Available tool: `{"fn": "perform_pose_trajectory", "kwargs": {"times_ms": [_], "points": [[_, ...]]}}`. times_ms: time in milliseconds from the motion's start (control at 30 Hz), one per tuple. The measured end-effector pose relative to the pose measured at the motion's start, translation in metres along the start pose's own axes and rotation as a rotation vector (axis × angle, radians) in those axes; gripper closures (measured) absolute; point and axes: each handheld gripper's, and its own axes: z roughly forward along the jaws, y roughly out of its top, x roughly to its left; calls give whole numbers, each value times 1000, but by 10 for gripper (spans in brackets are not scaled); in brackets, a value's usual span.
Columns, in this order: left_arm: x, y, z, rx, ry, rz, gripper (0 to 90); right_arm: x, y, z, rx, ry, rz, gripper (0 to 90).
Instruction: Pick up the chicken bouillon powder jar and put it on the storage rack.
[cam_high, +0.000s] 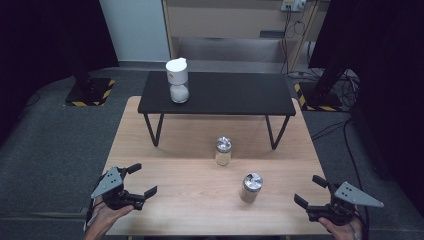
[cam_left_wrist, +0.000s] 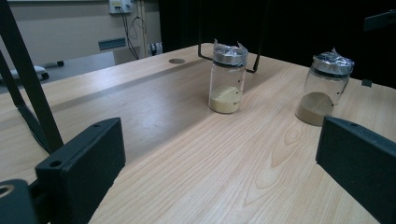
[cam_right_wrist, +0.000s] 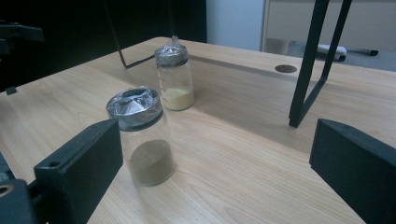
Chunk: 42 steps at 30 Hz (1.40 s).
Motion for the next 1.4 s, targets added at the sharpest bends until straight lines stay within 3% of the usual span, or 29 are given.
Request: {"fn": "perform_pose_trajectory", "kwargs": {"times_ms": [433,1033,1400], "points": [[1,0,0,1,-2,-3,2,1,10,1,-19,22,-1,34],[1,0,0,4,-5,-5,2,-2,47,36,-2,102,-64,51],[2,-1,0,3,-6,-8,2,-4,66,57,10,127,-83,53]]}}
